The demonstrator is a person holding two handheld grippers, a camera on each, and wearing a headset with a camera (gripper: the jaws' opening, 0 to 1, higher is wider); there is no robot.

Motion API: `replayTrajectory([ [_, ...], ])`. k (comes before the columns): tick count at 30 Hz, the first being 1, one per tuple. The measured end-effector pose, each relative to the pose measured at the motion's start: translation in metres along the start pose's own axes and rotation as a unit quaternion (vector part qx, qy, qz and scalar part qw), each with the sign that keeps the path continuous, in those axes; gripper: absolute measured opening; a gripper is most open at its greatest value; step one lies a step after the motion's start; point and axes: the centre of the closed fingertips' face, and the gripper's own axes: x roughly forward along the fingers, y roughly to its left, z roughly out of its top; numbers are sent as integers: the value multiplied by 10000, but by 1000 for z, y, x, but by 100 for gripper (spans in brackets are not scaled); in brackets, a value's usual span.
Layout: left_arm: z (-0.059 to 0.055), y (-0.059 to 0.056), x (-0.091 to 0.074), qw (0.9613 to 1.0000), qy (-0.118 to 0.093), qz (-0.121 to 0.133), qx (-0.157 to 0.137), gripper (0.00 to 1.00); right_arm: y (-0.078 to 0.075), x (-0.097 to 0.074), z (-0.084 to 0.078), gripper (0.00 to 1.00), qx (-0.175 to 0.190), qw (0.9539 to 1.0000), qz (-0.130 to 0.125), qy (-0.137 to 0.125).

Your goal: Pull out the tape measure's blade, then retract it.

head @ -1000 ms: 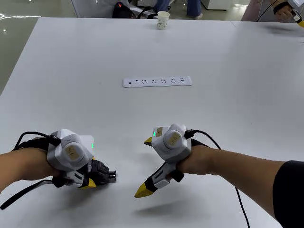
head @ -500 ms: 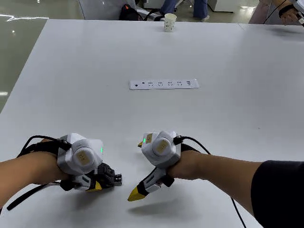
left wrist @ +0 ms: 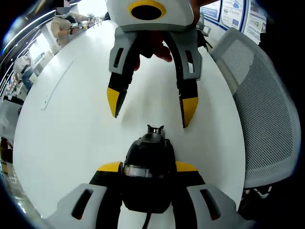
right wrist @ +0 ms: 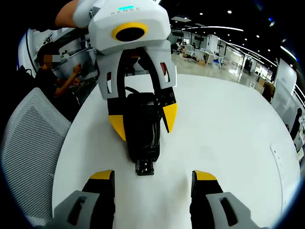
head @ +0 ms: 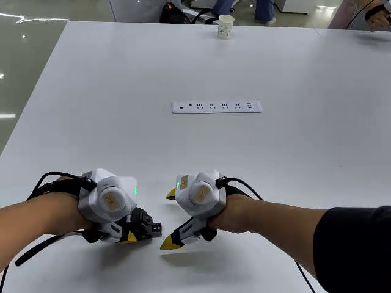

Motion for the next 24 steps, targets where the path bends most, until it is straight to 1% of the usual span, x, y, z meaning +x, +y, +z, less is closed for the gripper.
replayTrajectory([
  [2, 0, 0, 0, 10000, -11, 2, -9, 35, 0, 2, 0, 53, -38, 10000, -3, -5],
  [3, 0, -2, 0, 10000, -13, 7, -10, 35, 0, 3, 1, 51, -43, 10000, -9, -9],
  [8, 0, 0, 0, 10000, -13, 18, -14, 35, 1, 9, 5, 43, -123, 9999, -2, -28],
  [11, -1, -1, 0, 10000, -23, 16, -23, 35, 6, 12, 4, 33, -81, 9999, 125, 39],
  [14, 0, 0, 0, 10000, -23, 2, -33, 35, 9, 15, 2, 24, -197, 9996, 188, 107],
  [21, 0, -1, 0, 10000, -19, -5, -45, 35, 12, 20, 4, 14, -240, 9994, 242, 103],
  [22, 0, 0, 1, 10000, -17, -10, -42, 35, 11, 21, 3, 13, -265, 9993, 209, 139],
  [24, 0, -1, 1, 10000, -20, -6, -42, 35, 11, 22, 3, 12, -237, 9994, 227, 144],
])
